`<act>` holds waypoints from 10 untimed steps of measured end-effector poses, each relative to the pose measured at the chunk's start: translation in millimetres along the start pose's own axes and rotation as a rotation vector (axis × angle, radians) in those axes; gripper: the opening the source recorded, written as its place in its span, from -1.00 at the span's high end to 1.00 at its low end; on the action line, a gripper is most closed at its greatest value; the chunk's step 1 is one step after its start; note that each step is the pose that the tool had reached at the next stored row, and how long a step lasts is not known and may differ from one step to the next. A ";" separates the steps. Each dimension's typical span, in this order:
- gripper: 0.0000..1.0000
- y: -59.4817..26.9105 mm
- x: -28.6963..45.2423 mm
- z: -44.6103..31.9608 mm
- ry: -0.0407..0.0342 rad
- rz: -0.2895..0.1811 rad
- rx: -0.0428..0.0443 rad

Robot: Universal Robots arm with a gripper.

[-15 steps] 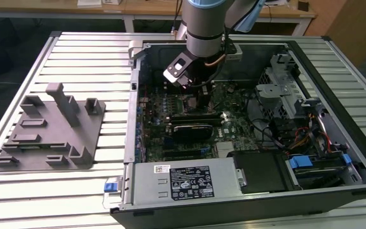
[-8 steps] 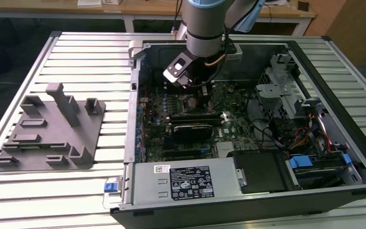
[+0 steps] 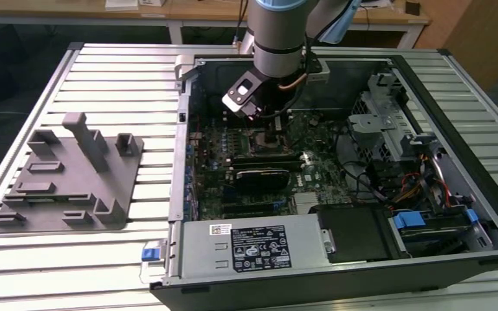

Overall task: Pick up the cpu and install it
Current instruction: 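Place the cpu into insertion slot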

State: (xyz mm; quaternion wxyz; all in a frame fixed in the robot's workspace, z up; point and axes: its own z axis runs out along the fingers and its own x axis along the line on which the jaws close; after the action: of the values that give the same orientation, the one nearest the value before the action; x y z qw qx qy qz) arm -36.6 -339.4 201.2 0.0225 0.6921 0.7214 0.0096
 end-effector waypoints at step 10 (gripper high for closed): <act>0.79 -0.8 0.0 -0.4 -0.0002 0.000 0.0001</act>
State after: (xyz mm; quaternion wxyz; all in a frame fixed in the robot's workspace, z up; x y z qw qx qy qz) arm -37.4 -339.4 201.6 0.0226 0.6921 0.7214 0.0095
